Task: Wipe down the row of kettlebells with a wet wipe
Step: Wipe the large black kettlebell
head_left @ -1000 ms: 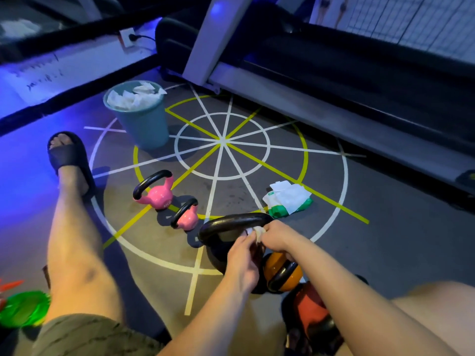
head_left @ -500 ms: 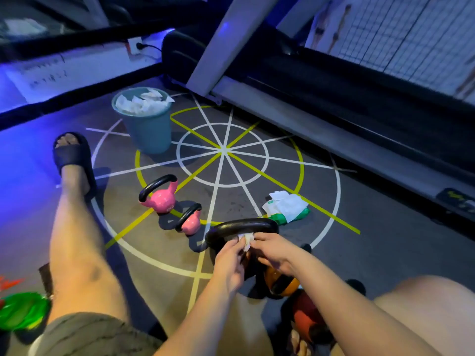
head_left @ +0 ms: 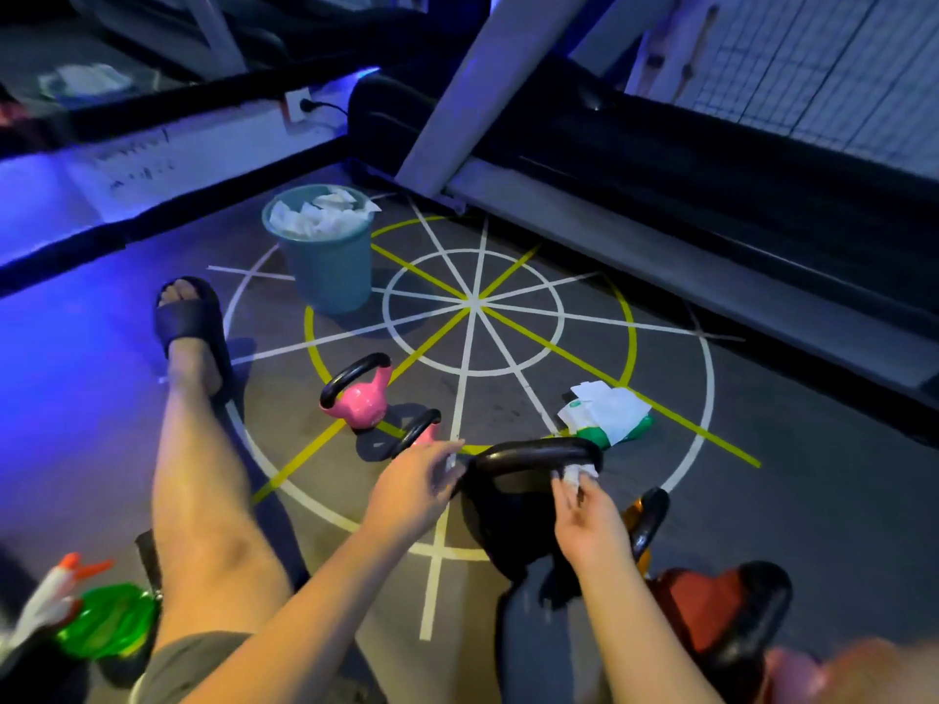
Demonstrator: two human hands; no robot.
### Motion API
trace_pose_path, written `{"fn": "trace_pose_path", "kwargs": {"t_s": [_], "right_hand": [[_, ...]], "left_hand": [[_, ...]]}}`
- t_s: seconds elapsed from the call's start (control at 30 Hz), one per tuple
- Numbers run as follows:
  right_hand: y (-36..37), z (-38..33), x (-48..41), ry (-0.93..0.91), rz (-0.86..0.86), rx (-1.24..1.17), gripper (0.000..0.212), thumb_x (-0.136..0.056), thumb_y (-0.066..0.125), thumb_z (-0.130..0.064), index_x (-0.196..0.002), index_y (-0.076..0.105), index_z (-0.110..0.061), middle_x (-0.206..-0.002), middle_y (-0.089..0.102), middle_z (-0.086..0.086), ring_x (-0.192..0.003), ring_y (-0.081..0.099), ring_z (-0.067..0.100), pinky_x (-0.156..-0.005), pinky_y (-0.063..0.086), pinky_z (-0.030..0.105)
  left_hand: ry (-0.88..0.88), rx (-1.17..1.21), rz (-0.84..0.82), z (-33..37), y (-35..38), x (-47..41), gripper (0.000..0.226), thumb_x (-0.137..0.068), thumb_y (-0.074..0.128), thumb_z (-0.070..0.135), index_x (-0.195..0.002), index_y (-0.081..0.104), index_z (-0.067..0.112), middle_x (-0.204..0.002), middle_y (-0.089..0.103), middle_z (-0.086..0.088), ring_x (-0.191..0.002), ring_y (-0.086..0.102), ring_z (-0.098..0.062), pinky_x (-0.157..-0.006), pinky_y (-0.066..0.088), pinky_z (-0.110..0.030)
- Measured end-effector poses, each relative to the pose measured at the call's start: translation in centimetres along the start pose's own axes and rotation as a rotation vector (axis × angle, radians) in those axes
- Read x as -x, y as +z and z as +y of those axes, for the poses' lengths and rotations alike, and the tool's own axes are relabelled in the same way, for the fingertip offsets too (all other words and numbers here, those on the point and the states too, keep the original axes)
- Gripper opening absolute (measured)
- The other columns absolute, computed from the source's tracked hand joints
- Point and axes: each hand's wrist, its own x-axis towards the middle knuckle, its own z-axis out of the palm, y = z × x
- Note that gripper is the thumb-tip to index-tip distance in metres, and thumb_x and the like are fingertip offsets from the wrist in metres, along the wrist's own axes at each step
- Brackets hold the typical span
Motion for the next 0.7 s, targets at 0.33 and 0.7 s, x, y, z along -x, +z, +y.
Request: {"fn": "trace_pose_path", "kwargs": {"t_s": [0.33,0.7], "right_hand": [[0.6,4.3,0.7,-0.010,0.059,0.038,0.015,-0.103,0.051,-0.012,-0.110,0.064,-0.008,-0.097,0.067,0.021,-0.081,0.063,-0.003,-0.095,0.052,0.031],[2.2,2.7,1.1,-0.060,0.103,-0.052,0.022,-0.105,0.039,-0.002,-0.097,0.057,-0.011,-0.094,0.062,0.015,-0.087,0.064,0.026,-0.063,0.060,0.026]], "left_hand": [[-0.019,-0.465,-0.445,5.7,-1.2,-6.8,0.041,-0.080,0.077,0.057,-0.084,0.080,0.016,-0.058,0.055,-0.001,-0.070,0.064,-0.027,-0.056,0.036,-0.031],[-0.155,-0.631,-0.620,9.5,-1.5,-9.5,0.049,-0.073,0.090,0.041,-0.101,0.066,0.008,-0.111,0.069,-0.012,-0.105,0.067,-0.035,-0.083,0.052,-0.040]]}}
